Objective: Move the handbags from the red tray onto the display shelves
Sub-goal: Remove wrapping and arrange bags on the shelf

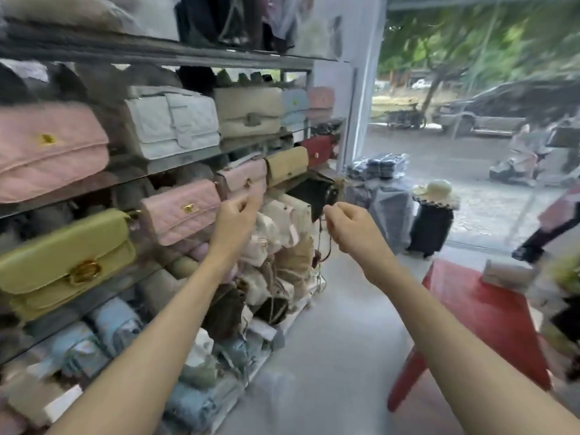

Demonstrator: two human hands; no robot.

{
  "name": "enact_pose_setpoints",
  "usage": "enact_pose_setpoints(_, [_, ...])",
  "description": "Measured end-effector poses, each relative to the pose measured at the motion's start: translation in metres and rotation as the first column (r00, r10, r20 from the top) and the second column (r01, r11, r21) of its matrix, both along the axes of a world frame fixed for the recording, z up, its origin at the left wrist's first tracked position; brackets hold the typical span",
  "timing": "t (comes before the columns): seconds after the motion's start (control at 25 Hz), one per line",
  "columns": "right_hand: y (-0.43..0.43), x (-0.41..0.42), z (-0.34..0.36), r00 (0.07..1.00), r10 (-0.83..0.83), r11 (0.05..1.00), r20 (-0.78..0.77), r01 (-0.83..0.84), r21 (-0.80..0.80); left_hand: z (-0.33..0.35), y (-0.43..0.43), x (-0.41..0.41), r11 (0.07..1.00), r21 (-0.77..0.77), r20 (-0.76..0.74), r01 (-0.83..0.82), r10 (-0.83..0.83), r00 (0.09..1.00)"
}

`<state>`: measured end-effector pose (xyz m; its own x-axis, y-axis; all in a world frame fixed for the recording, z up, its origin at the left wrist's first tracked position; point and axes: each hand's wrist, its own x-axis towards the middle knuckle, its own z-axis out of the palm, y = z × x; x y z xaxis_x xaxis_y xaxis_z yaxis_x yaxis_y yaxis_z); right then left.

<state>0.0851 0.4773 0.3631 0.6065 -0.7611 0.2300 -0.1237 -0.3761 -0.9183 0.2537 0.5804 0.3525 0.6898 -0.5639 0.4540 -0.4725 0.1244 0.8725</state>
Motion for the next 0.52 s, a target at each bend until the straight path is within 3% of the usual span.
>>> enact_pose_setpoints(0.2, [-0.104,-0.042,-0.029,0.964,-0.247,0.968,-0.097,0.251,0.031,-0.033,-0.138,-0.016,0.952,0.1,-0.025,0.289,-0.288,0.957])
enact_pose_setpoints(0.52, [-0.261,-0.07,-0.048,0.841,-0.525,0.846,-0.134,0.532,0.027,-0.043,-0.347,-0.029,0.798,0.234,-0.028,0.556,-0.566,0.824])
